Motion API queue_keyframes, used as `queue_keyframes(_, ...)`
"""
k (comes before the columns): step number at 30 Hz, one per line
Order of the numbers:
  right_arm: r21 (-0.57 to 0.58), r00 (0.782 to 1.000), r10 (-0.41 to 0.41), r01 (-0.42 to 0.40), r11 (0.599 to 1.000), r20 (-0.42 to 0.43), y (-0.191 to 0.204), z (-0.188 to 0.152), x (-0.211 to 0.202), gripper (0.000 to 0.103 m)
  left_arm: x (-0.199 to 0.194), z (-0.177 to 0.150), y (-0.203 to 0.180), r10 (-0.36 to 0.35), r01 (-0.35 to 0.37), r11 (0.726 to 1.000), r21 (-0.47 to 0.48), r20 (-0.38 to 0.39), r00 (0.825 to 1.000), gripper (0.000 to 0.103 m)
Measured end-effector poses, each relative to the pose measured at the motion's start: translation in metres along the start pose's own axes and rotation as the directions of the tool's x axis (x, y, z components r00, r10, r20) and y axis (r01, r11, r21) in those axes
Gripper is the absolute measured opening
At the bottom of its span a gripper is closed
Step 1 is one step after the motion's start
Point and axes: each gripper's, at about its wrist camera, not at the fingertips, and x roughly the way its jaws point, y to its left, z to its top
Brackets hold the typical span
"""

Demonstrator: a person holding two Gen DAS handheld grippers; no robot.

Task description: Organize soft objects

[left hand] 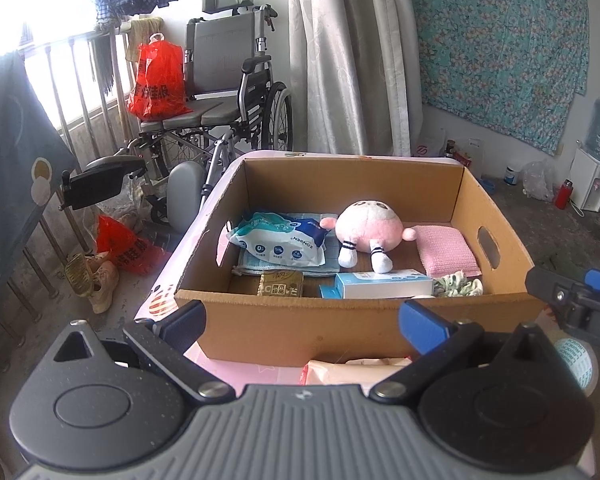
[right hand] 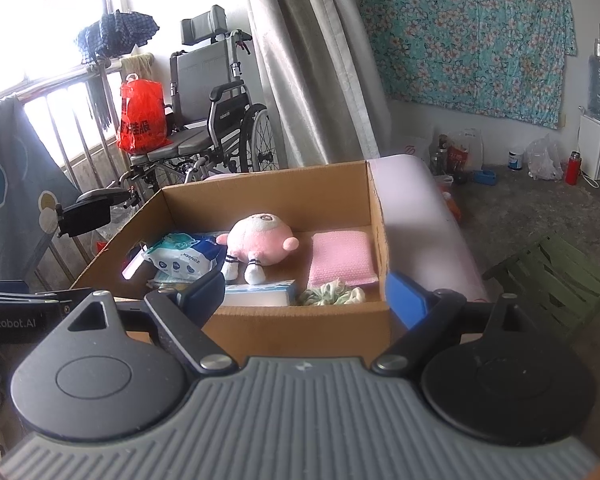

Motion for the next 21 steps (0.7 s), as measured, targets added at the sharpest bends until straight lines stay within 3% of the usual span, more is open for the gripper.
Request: queue_keyframes(21, -0.009, 1.0, 0.011, -0.011, 1.0, 0.011, 0.0044, -0.0003, -0.0029, 0.088, -0.0055, -0.0018, -0.0012, -0.008, 0.008, 1.0, -0.008, 0.014, 1.0, 0.103)
